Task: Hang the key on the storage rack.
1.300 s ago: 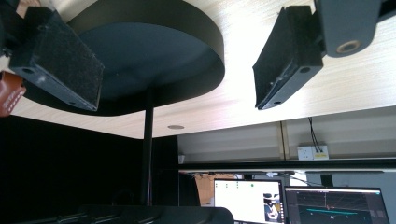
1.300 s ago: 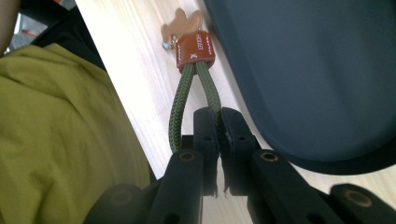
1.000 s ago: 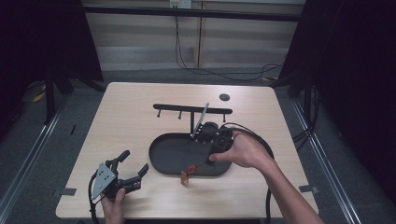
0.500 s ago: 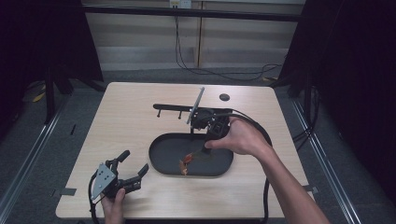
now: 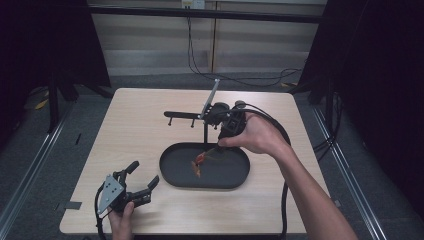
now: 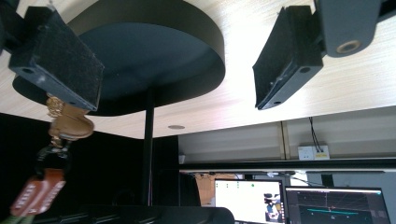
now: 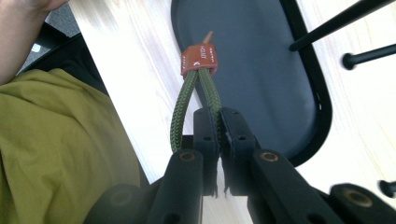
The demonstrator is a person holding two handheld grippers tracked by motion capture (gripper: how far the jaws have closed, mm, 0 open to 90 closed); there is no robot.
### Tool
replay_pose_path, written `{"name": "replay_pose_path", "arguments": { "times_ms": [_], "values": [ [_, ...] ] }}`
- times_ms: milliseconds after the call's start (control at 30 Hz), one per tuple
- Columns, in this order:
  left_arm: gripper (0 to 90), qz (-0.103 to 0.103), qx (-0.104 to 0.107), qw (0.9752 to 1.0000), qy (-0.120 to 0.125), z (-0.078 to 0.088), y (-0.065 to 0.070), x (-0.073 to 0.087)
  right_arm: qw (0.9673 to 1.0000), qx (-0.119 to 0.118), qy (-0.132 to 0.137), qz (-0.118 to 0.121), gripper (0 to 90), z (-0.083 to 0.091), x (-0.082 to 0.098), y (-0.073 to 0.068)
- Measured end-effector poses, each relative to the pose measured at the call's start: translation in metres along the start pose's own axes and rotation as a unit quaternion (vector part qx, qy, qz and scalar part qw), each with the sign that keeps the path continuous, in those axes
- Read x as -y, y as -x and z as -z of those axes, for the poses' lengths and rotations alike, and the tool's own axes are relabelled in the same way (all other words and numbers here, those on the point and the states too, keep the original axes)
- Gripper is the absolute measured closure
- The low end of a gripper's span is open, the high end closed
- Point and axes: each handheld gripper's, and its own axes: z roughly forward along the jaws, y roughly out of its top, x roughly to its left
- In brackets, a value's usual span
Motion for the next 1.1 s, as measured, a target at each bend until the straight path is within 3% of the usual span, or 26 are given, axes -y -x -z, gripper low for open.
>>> {"name": "replay_pose_path", "arguments": {
  "times_ms": [367, 700, 1100],
  "values": [
    [15.7, 0.000, 0.000, 1.0000, 0.000, 0.000, 0.000, 0.000, 0.9999, -0.007, 0.006, -0.006, 85.6, 0.009, -0.009, 0.012],
    [15.7, 0.001, 0.001, 1.0000, -0.001, 0.000, 0.000, 0.000, 0.9998, 0.002, -0.008, -0.017, 85.7, 0.008, -0.022, 0.027],
    [15.7, 0.001, 0.001, 1.0000, 0.001, 0.000, 0.000, 0.000, 0.9993, 0.009, -0.003, -0.037, 85.7, 0.008, -0.033, 0.046]
  ]
}}
